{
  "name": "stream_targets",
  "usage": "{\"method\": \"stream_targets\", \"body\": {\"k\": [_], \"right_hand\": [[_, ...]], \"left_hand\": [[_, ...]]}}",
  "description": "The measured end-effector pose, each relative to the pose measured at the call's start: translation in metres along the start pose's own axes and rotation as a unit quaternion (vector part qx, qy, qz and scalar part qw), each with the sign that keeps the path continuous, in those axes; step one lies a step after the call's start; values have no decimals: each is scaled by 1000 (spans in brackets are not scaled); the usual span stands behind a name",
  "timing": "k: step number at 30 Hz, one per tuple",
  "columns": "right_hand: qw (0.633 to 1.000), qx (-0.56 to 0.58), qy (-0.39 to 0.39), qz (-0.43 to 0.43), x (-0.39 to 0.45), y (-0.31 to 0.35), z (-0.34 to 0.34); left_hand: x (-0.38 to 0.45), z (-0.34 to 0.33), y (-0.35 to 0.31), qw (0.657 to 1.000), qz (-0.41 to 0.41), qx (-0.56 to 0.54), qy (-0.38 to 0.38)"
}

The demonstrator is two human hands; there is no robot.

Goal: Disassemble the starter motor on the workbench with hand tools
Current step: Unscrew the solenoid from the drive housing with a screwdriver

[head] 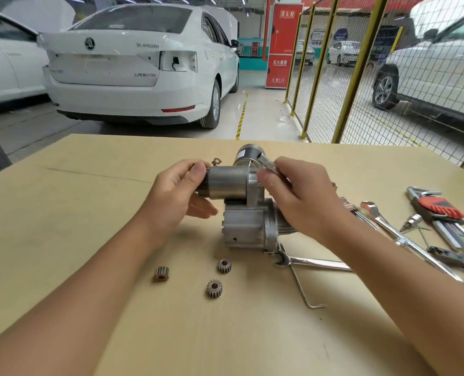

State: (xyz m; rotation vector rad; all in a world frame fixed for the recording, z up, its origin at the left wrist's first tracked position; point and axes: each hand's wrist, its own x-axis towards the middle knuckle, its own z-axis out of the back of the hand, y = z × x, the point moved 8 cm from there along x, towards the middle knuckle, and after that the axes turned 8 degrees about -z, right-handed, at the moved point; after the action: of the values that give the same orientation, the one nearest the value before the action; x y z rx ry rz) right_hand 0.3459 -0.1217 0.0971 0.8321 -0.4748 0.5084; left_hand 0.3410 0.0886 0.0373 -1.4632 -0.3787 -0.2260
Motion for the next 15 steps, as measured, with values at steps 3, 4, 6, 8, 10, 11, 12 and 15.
{"method": "stream_targets", "body": {"k": [3,4,6,8,10,11,12,15], "right_hand": [[999,-22,-1,27,-2,2,0],[999,-29,-4,32,-2,2,0],[1000,-12,-2,24,-4,-1,0],[999,46,15,-4,-8,-9,-1],[996,83,16,-12,-11,-12,-3],[996,92,5,-13,-13,-13,-3],[995,100,-7,-14,-14,-13,-3],[995,94,-34,9,-16,-11,-3]], "left_hand": [[2,2,3,998,13,-63,-6],[3,3,4,997,20,-72,-6],[4,4,5,996,27,-83,-6],[3,4,5,996,26,-86,-5],[3,3,4,996,22,-85,-7],[4,3,4,996,21,-84,-11],[4,2,4,996,20,-84,-15],[4,2,4,996,22,-84,-23]]}}
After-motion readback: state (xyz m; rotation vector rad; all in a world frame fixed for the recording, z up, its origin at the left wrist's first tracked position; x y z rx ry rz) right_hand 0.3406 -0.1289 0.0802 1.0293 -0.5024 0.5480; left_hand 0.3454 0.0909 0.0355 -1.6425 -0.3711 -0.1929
